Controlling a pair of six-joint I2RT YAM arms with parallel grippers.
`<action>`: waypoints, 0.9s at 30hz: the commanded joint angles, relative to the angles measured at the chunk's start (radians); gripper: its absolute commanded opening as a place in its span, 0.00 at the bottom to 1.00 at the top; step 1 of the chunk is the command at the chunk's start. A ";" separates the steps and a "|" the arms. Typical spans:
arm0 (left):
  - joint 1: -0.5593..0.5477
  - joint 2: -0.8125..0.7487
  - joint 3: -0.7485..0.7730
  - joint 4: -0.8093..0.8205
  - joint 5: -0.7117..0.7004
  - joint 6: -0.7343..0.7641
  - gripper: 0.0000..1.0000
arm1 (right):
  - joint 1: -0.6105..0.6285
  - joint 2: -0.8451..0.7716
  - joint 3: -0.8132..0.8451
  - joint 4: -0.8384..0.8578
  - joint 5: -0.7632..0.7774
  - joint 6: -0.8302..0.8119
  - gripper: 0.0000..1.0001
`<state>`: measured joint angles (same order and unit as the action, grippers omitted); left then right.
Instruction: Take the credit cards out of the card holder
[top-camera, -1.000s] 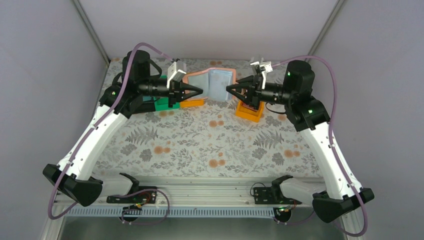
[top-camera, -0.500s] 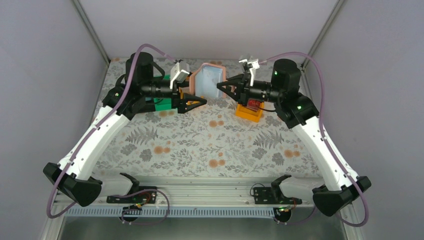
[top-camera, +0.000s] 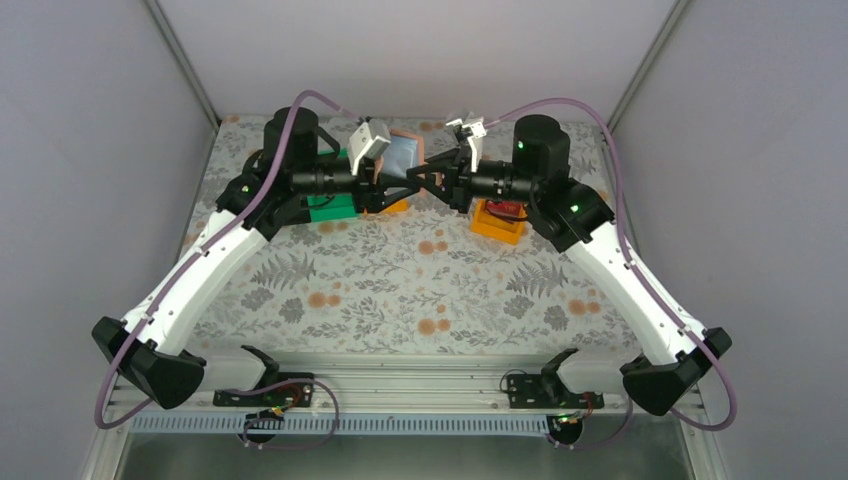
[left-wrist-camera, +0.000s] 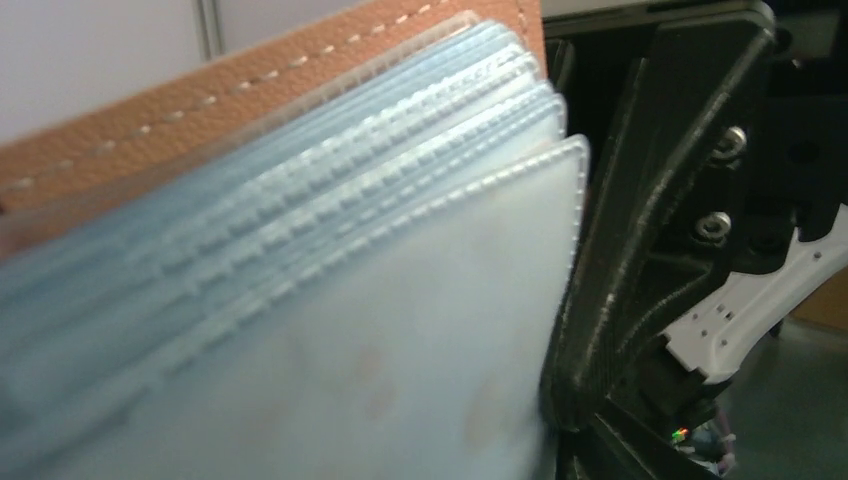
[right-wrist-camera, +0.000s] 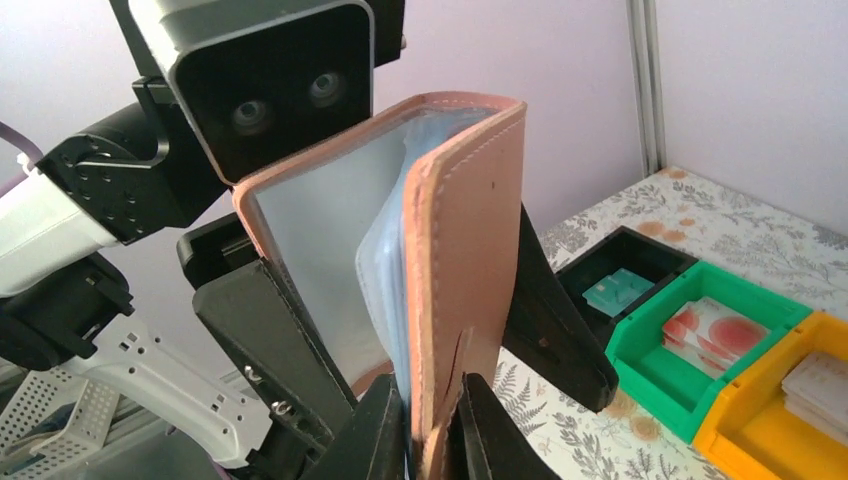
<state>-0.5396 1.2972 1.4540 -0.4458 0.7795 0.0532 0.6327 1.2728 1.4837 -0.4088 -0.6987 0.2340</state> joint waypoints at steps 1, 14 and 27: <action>0.006 0.000 0.005 0.001 -0.017 0.031 0.48 | 0.033 -0.034 0.047 0.004 -0.067 -0.045 0.04; 0.054 -0.048 0.002 -0.060 0.050 0.106 0.58 | -0.011 -0.061 0.071 -0.113 -0.032 -0.090 0.04; 0.059 -0.051 0.000 -0.054 0.028 0.082 0.03 | -0.019 -0.072 0.062 -0.150 -0.058 -0.110 0.05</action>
<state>-0.5102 1.2606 1.4544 -0.5175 0.9012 0.1223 0.6167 1.2449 1.5150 -0.5129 -0.7158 0.1131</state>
